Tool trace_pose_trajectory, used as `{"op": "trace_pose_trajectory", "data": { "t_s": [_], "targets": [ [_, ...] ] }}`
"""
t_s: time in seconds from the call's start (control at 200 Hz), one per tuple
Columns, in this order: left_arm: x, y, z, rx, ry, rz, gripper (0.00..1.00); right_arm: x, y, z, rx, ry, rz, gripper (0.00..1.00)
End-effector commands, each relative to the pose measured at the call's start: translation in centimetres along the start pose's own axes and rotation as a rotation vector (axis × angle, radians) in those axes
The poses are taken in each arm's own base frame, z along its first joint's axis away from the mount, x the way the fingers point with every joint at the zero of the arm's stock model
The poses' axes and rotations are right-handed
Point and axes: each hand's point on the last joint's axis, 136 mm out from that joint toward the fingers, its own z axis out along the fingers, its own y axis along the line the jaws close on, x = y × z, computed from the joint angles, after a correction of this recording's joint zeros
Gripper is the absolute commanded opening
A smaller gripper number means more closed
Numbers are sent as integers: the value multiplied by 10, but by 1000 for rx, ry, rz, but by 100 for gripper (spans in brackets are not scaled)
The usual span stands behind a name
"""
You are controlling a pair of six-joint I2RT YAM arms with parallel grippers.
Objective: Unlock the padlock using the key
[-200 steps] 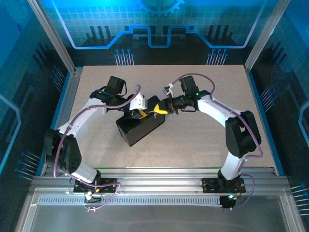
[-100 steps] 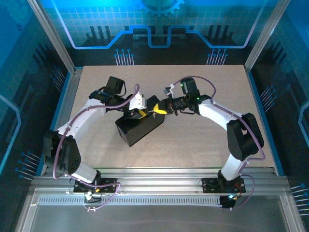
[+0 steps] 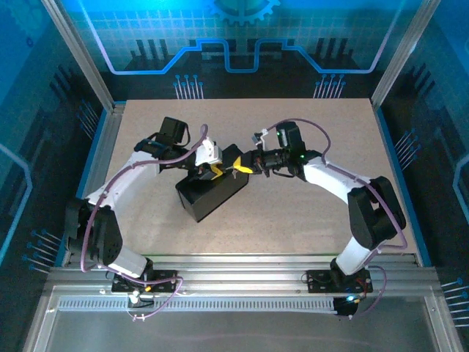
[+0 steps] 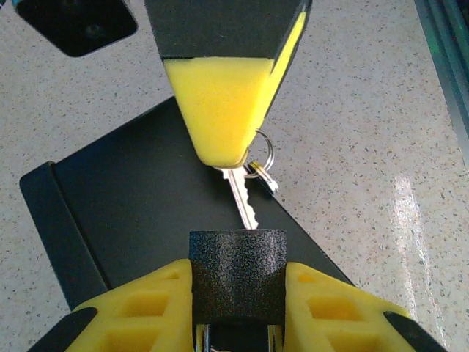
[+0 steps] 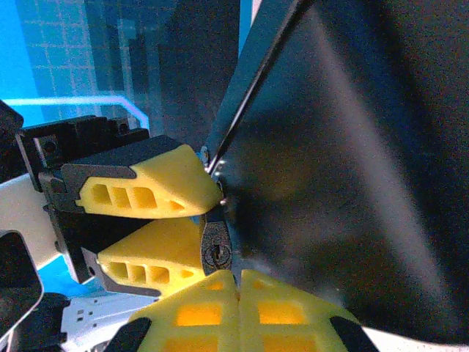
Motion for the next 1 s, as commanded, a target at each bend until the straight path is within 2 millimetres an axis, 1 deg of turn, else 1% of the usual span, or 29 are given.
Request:
{"op": "trace_pose_trajectory", "data": {
  "t_s": [0.0, 0.095, 0.37, 0.535, 0.635, 0.715, 0.785, 0.825, 0.91, 0.995],
  "targets": [
    [-22, -5, 2, 24, -102, 49, 0, 31, -2, 23, 20, 70, 35, 0],
    [-23, -4, 1, 21, -101, 48, 0, 36, 2, 31, 6, 85, 28, 0],
    [-25, 0, 4, 25, -122, 32, 0, 47, 15, 41, -36, 113, 12, 0],
    [-21, 5, 6, 5, -107, 19, 0, 49, 22, 37, -43, 98, -3, 0],
    [-21, 5, 5, 13, -107, 3, 0, 59, 31, 47, -70, 140, -19, 0],
    [-21, 5, 5, 9, -110, -1, 0, 63, 37, 52, -88, 163, -33, 0],
    [-21, 7, 5, 5, -114, -6, 0, 64, 36, 50, -87, 168, -31, 0],
    [-21, 7, 4, 5, -121, -5, 0, 62, 32, 45, -76, 161, -21, 0],
    [-20, 8, 1, -9, -138, -9, 0, 56, 17, 34, -53, 123, 21, 0],
    [-18, 11, -1, -19, -142, -22, 0, 55, 14, 30, -56, 111, 41, 0]
  ]
}}
